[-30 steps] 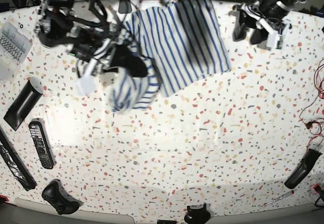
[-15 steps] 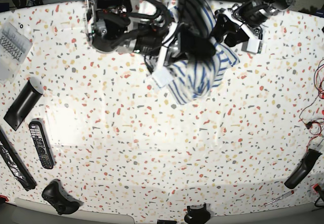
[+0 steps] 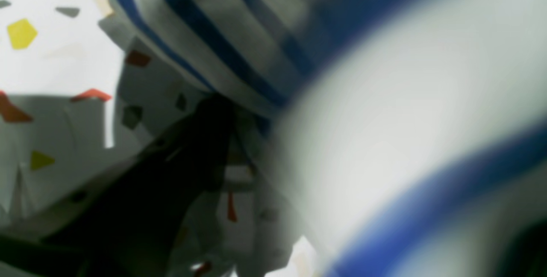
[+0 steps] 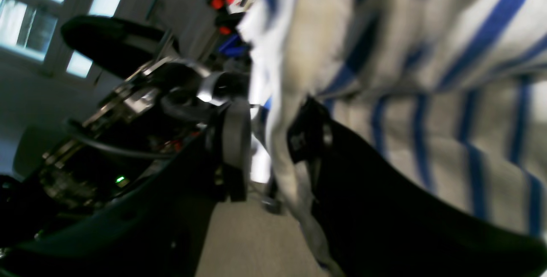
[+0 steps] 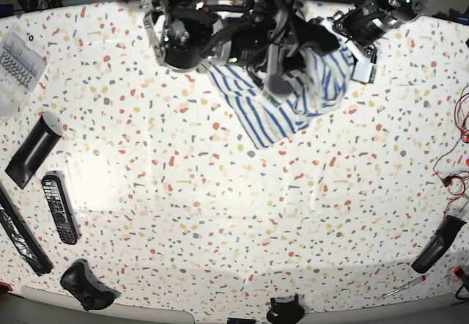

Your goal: Layout the t-shirt on the table in an organized manner, then fold the t-shirt properly

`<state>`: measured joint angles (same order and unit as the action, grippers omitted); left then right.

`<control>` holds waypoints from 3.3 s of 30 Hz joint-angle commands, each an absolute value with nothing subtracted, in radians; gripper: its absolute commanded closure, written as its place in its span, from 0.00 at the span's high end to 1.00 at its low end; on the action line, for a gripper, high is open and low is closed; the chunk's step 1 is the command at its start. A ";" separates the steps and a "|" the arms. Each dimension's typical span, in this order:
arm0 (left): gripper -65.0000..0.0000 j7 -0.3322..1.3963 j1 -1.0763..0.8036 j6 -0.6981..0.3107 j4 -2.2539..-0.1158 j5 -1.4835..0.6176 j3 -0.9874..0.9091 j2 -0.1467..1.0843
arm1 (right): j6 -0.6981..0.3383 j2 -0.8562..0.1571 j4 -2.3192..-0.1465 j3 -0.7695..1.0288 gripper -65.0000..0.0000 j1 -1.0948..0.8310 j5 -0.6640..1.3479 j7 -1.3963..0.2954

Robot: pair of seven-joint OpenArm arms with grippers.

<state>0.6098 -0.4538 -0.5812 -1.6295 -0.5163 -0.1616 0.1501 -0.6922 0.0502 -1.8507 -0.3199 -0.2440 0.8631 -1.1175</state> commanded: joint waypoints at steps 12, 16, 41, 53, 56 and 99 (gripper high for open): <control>0.45 0.622 -0.441 -0.575 -1.779 -0.505 -0.164 0.262 | -0.698 0.059 -1.873 -0.361 0.31 -0.192 1.086 -1.055; 0.45 0.621 -0.440 -0.482 -1.858 -0.496 -0.164 0.341 | -0.698 0.059 -1.875 -0.329 0.31 -0.156 1.081 -1.055; 0.45 0.764 -0.496 -0.463 -2.021 -0.789 -0.516 0.424 | -0.698 -0.106 -1.875 0.090 0.31 -0.009 0.759 -1.080; 0.45 1.022 -0.646 -0.698 -2.058 -1.217 -0.512 0.327 | -0.698 -0.267 -1.874 0.320 0.31 -0.020 0.826 -1.078; 0.45 1.106 -0.646 -0.698 -2.058 -1.239 -0.478 0.311 | -0.698 -0.272 -1.874 0.322 0.31 -0.023 0.827 -1.081; 0.43 0.914 -0.626 -0.543 -1.878 -1.053 -0.038 0.228 | -0.698 -0.283 -1.874 0.323 0.31 -0.031 0.875 -1.102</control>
<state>0.9211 -0.6228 -0.5270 -1.8648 -1.0374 -0.0383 0.2260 -0.6888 -0.2687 -1.8545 0.3168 -0.0471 0.8539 -1.1210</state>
